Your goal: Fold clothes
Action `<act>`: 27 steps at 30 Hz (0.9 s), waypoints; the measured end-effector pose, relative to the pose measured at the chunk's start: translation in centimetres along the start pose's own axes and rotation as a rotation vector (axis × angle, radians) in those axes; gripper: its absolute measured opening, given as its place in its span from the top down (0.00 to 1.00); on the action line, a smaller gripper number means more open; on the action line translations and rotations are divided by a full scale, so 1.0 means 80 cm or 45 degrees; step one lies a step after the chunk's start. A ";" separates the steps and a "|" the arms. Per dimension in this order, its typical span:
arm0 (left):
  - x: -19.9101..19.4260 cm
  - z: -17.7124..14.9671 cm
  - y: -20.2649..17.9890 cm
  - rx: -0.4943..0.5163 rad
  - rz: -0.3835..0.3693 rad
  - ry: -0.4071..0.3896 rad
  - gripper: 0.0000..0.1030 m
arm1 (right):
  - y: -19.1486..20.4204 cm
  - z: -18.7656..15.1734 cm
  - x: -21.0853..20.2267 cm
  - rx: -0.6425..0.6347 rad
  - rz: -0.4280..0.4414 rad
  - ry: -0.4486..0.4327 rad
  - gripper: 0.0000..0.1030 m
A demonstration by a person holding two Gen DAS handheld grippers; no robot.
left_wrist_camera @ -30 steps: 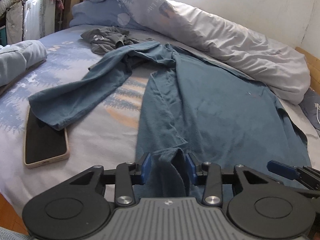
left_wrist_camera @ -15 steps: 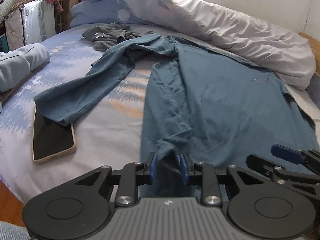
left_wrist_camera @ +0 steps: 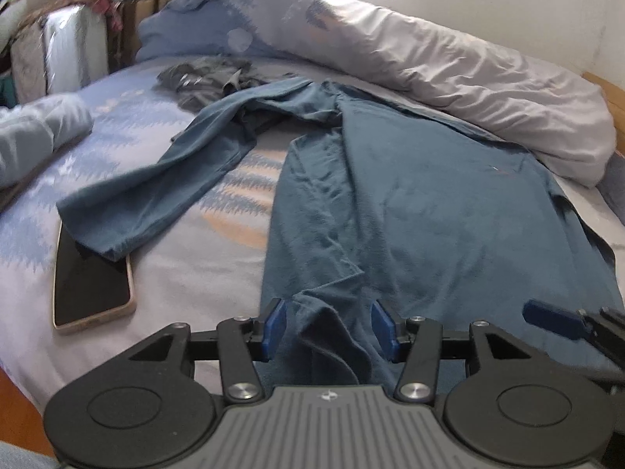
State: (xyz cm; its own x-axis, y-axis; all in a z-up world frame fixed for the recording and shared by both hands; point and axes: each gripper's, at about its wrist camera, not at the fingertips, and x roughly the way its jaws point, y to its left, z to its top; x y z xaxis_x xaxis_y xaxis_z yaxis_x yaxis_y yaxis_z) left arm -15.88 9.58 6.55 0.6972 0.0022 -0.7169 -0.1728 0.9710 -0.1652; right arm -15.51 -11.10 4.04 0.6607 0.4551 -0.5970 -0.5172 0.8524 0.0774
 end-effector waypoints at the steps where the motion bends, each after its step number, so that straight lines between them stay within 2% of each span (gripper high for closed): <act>1: 0.001 0.000 0.002 -0.015 -0.004 0.004 0.54 | 0.004 0.000 0.000 0.001 -0.002 0.000 0.39; 3: 0.006 0.001 0.003 -0.022 -0.013 0.015 0.56 | 0.005 0.000 0.001 -0.004 -0.002 0.000 0.39; 4: 0.008 0.001 0.003 -0.020 -0.019 0.021 0.60 | 0.005 0.000 0.002 -0.007 -0.001 0.001 0.39; 5: 0.008 0.001 0.005 -0.024 -0.017 0.021 0.76 | 0.005 0.000 0.002 -0.010 0.000 0.002 0.39; 6: 0.008 0.001 0.006 -0.031 -0.015 0.022 0.86 | 0.005 0.000 0.002 -0.013 0.000 0.002 0.39; 9: -0.005 0.000 0.019 -0.084 -0.008 -0.009 0.94 | 0.005 0.001 0.003 -0.009 0.000 0.000 0.39; 12: -0.027 -0.001 0.036 -0.146 0.008 -0.067 0.96 | 0.006 0.002 0.004 -0.008 0.006 -0.002 0.39; 20: -0.086 0.000 0.102 -0.372 0.147 -0.181 0.98 | 0.011 0.002 0.005 -0.024 0.020 -0.004 0.39; 27: -0.085 -0.008 0.149 -0.545 0.189 -0.133 0.98 | 0.018 0.003 0.010 -0.040 0.017 -0.001 0.39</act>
State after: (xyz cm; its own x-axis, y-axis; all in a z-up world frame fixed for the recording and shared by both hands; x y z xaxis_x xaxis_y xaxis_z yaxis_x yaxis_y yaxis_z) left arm -23.10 20.95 9.02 0.7059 0.1793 -0.6852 -0.5326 0.7721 -0.3467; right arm -15.59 -9.44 3.84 0.6540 0.4664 -0.5956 -0.5426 0.8378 0.0602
